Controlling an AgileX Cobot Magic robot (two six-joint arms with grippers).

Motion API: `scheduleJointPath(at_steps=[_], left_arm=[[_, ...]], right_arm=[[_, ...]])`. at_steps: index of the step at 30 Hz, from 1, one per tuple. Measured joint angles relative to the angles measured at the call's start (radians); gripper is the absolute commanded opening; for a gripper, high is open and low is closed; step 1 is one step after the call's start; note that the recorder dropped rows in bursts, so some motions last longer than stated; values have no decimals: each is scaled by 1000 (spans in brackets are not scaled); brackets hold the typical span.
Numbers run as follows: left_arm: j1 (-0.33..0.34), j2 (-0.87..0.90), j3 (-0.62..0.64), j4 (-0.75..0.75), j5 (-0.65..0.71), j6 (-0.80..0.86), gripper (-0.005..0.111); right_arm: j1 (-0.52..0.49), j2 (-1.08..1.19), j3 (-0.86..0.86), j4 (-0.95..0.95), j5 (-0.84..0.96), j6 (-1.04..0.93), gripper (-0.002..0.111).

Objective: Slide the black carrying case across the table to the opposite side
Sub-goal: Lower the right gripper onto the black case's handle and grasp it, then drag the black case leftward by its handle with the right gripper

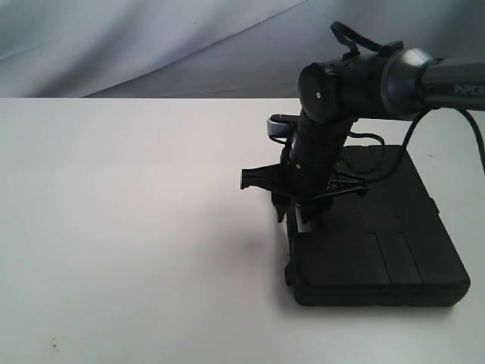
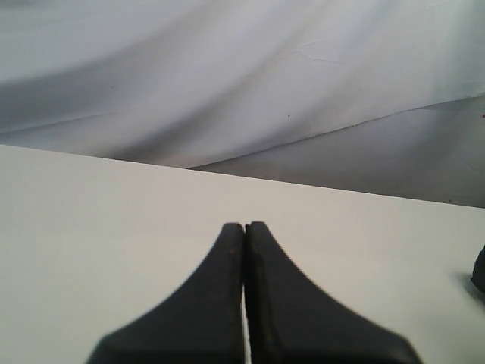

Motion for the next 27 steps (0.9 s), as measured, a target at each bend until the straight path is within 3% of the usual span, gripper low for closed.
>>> scheduleJointPath(at_steps=[12,17,21,27], left_arm=[[0,0,0,0,0,0,0],[0,0,0,0,0,0,0],[0,0,0,0,0,0,0],[0,0,0,0,0,0,0]], right_arm=[[0,65,0,-22,-57,27,35],[2,77,0,-45,-61,48,20],[6,82,-2,-49,-66,54,0],[6,82,-2,-53,-68,54,0]])
